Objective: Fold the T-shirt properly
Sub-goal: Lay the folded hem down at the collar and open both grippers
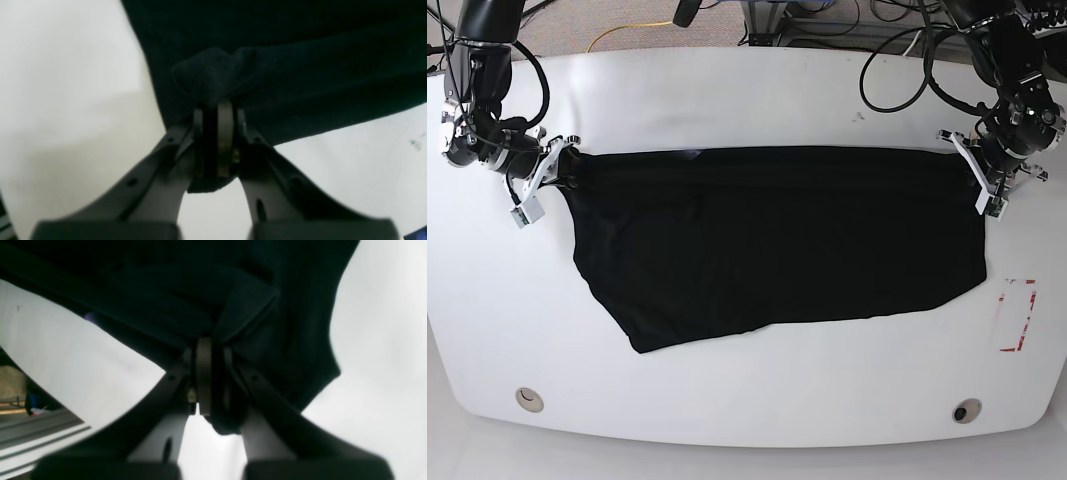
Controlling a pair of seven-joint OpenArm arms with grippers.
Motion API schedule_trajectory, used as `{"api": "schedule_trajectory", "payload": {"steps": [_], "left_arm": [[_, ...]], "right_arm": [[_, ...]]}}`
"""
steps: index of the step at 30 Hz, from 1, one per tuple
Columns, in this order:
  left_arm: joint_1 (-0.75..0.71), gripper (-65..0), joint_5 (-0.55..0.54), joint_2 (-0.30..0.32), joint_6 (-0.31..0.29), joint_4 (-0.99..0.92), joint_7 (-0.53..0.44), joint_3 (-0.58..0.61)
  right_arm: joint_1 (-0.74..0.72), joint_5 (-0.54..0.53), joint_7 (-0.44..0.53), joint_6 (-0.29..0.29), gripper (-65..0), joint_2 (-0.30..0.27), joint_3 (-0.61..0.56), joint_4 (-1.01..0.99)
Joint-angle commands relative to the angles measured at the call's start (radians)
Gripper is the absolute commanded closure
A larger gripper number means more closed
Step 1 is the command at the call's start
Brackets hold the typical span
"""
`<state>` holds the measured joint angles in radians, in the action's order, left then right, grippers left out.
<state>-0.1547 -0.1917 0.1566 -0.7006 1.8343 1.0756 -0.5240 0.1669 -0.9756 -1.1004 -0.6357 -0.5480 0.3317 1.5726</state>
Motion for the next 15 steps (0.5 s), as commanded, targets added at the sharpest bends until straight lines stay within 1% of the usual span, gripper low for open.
{"api": "schedule_trajectory", "payload": {"steps": [1,3,5,10,14,15], "left_arm": [[0.008,0.0,-0.001,0.014,0.002,-0.018,-0.013,-0.020],[0.010,0.0,-0.001,0.014,0.002,-0.040,-0.013,-0.037],[0.010,0.0,-0.001,0.019,0.002,-0.061,-0.013,-0.046],[0.027,0.0,0.001,0.044,0.002,-0.107,-0.013,-0.048],[0.031,0.0,0.001,0.048,0.002,-0.155,-0.013,-0.048],[0.031,0.0,0.001,0.059,0.002,-0.161,-0.013,-0.046]], "right_arm": [[-0.008,-0.012,0.015,-0.003,0.0,-0.013,0.005,0.012],[-0.003,-0.012,0.015,-0.002,0.0,0.004,0.005,0.012],[-0.003,-0.010,0.015,-0.002,0.0,0.004,0.005,0.009],[-0.007,0.082,0.013,-0.002,0.0,0.013,0.004,-0.011],[-0.011,0.143,0.010,-0.002,0.0,0.041,0.004,-0.022],[-0.011,0.156,0.009,-0.002,0.0,0.044,0.004,-0.022]]}}
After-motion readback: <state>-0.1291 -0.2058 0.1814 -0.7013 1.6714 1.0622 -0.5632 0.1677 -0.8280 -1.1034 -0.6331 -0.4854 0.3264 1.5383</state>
